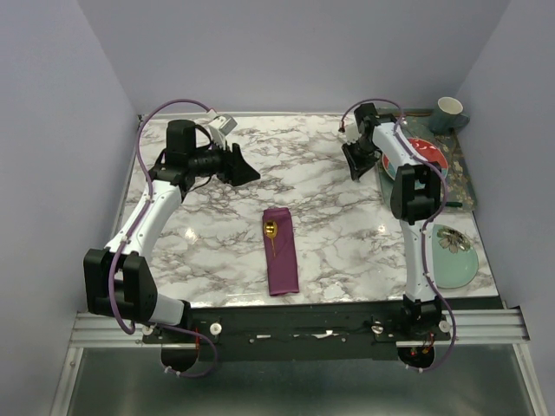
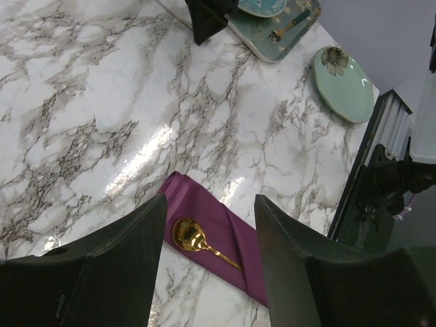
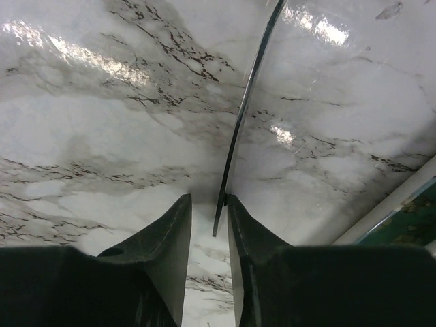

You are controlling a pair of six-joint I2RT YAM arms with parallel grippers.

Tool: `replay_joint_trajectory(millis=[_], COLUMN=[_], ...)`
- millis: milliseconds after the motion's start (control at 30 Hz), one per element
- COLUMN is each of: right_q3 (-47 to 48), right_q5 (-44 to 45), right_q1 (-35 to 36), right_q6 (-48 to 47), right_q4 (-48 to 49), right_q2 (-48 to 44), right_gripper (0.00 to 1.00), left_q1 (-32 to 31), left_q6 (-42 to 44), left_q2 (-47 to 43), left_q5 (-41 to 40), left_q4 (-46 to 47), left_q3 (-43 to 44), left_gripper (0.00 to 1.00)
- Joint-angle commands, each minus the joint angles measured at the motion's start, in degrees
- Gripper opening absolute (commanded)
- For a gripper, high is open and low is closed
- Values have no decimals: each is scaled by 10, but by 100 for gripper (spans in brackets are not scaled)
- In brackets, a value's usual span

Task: Fold the napkin into a case and place the utensils inside
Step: Pick up the fork from the corner of the board.

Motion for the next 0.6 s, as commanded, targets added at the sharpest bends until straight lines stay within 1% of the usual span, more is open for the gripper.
replay_joint_trajectory(millis=[0, 33, 67, 133, 167, 267, 333, 367, 433, 467, 500, 533, 567], right_q3=[-9, -9, -9, -10, -11, -19, -23, -39, -71, -86, -115, -126, -135], right_q5=[4, 4, 3, 4, 5, 3, -20, -61, -118, -187, -225, -266, -341], right_q1=[5, 5, 5, 5, 5, 5, 5, 4, 4, 3, 4, 4, 4], right_q6=[-9, -10, -11, -9, -9, -8, -16, -21, -36, -42, -54, -63, -69], right_q4=[-19, -20, -18, -17, -16, -17, -35, -32, -18, -1, 9, 19, 22], right_q2=[-2, -2, -3, -3, -4, -8, -22, -35, -103, -129, -160, -213, -242], right_gripper=[30, 26, 14, 3, 1, 1, 1, 0, 0, 0, 1, 1, 1], left_q1=[3, 3, 3, 3, 4, 3, 5, 6, 13, 16, 20, 30, 36], left_q6=[-11, -12, -11, -8, -7, -3, 2, 1, -3, -6, -11, -34, -47], left_q2=[-32, -35, -38, -45, -46, -47, -44, -44, -43, -44, -45, -47, -48], left_q5=[11, 11, 9, 8, 7, 5, 3, 3, 11, 16, 21, 39, 48], left_q4=[0, 0, 0, -2, -5, -13, -17, -19, -17, -11, -6, 5, 35], left_q3=[4, 1, -1, -1, -1, 4, 11, 12, 12, 12, 12, 9, 7], left_gripper=[65, 65, 65, 65, 65, 65, 65, 65, 66, 66, 67, 67, 68])
